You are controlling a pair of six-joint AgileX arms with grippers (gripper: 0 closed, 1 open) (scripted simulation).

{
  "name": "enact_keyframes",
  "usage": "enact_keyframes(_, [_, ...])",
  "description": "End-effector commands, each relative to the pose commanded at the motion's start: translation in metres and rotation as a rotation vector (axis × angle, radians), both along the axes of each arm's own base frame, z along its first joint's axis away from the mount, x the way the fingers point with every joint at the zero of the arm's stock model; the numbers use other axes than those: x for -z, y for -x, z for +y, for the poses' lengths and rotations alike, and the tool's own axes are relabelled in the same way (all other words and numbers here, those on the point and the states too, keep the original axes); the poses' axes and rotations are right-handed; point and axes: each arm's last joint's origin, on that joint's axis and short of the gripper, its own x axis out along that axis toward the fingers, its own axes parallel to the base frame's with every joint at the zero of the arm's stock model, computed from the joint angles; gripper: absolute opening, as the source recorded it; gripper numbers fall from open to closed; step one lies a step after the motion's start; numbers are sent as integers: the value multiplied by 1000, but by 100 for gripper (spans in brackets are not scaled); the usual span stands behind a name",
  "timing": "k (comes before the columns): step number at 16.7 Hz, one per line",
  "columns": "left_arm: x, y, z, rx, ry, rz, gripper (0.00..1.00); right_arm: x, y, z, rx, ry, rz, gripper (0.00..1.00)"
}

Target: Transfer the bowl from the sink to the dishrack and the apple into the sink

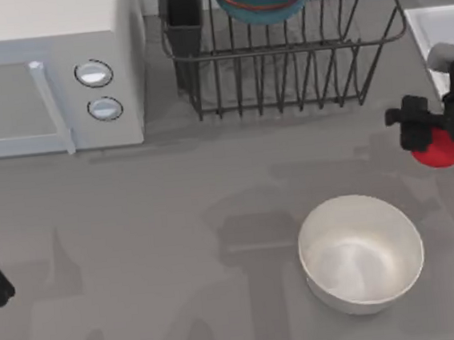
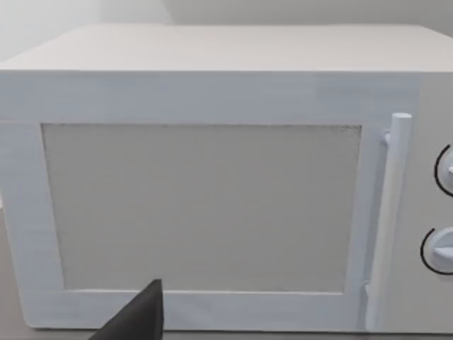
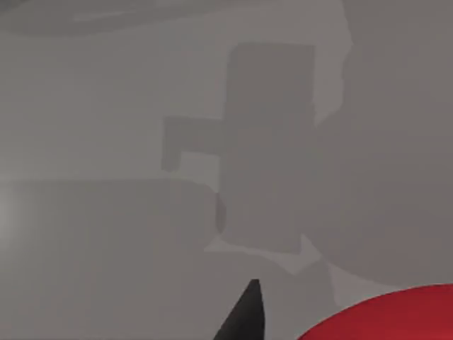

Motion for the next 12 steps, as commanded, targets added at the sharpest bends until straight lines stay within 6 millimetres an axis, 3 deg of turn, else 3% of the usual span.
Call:
enact_keyframes(5, [0, 0, 0, 0, 0, 0, 100, -6, -4, -95, 71, -10, -477, 0])
enact_keyframes(9, [0, 0, 0, 0, 0, 0, 100, -29, 21, -157, 93, 107, -840, 0])
enact_keyframes(12, [0, 0, 0, 0, 0, 0, 100, -45, 43, -186, 86, 216, -1021, 0])
